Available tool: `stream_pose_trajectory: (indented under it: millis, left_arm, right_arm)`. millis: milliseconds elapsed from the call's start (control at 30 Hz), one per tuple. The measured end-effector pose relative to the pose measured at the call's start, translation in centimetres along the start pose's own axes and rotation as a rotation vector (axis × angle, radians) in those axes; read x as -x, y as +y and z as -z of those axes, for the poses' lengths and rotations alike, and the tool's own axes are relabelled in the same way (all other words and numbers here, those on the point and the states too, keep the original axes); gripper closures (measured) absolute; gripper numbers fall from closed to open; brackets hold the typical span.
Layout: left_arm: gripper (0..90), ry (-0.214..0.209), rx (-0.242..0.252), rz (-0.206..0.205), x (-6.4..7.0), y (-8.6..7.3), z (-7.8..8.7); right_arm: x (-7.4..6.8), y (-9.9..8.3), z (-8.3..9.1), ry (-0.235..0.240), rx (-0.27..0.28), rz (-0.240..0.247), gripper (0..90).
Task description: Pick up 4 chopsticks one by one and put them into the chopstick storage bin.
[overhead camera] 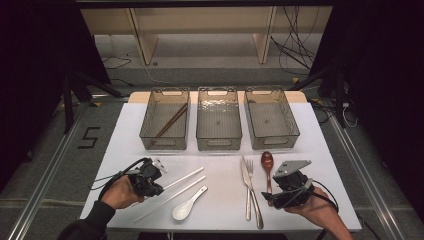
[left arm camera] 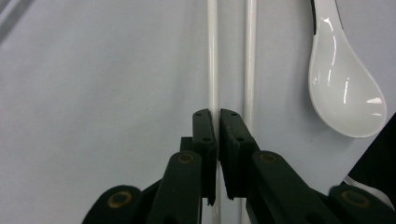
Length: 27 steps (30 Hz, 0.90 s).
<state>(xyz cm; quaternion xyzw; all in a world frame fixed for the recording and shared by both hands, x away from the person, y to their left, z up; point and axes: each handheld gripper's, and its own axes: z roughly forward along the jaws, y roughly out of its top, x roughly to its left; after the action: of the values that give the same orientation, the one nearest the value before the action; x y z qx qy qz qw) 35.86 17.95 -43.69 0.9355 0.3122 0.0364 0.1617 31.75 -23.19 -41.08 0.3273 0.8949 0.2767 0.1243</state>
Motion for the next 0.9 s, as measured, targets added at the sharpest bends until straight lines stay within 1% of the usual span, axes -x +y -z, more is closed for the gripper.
stream_pose_trajectory:
  millis: [100,167,200,300,333,367,433,500,533,600,700,733,767,800,867,900]
  left_arm:
    - [85.0,0.002,0.018,0.004,0.1,0.1,0.3]
    - [85.1,0.001,0.020,-0.009,0.2,0.2,0.6]
    - [85.0,0.000,0.029,-0.007,0.3,0.2,0.7]
    - [85.0,0.002,0.037,-0.021,0.7,0.4,1.1]
    - [85.0,0.003,0.042,-0.028,0.9,0.5,1.3]
    - [85.1,-0.009,0.045,-0.039,1.2,0.7,1.5]
    - [85.1,-0.013,0.053,-0.063,1.8,1.1,1.8]
    - [85.1,-0.026,0.071,-0.074,2.5,1.4,2.1]
    - [85.0,-0.038,0.072,-0.089,2.7,1.6,2.2]
    - [85.1,-0.046,0.078,-0.108,3.4,2.0,2.3]
    - [85.0,-0.072,0.087,-0.134,4.3,2.6,2.2]
    - [85.1,-0.077,0.083,-0.146,4.6,2.8,2.2]
    - [85.1,-0.084,0.090,-0.153,4.9,3.0,2.1]
    - [85.1,-0.093,0.087,-0.165,5.2,3.1,2.1]
    - [85.0,-0.099,0.096,-0.182,5.7,3.4,2.1]
    - [85.0,-0.106,0.091,-0.191,6.0,3.6,2.1]
  right_arm:
    - [0.0,0.0,0.0,-0.001,0.002,0.002,36.2]
    - [0.0,0.0,0.0,-0.001,0.002,0.002,36.2]
    - [0.0,0.0,0.0,-0.001,0.002,0.002,36.2]
    - [0.0,0.0,0.0,0.000,0.005,0.002,36.2]
    - [0.0,0.0,0.1,0.003,0.008,0.001,36.2]
    - [-0.1,0.1,0.1,0.004,0.011,0.008,36.2]
    - [-0.2,0.2,0.1,0.014,0.018,0.004,36.2]
    - [-0.4,0.4,0.0,0.019,0.021,0.018,36.1]
    - [-0.6,0.5,0.0,0.022,0.026,0.023,36.1]
    - [-0.9,0.8,0.0,0.026,0.034,0.042,36.1]
    - [-1.4,1.3,-0.1,0.036,0.046,0.068,35.9]
    - [-1.6,1.5,-0.2,0.043,0.047,0.081,35.9]
    - [-1.8,1.7,-0.2,0.043,0.050,0.095,35.8]
    - [-2.0,1.9,-0.4,0.048,0.053,0.106,35.8]
    - [-2.4,2.3,-0.6,0.058,0.054,0.130,35.6]
    - [-2.7,2.5,-0.7,0.062,0.056,0.140,35.6]
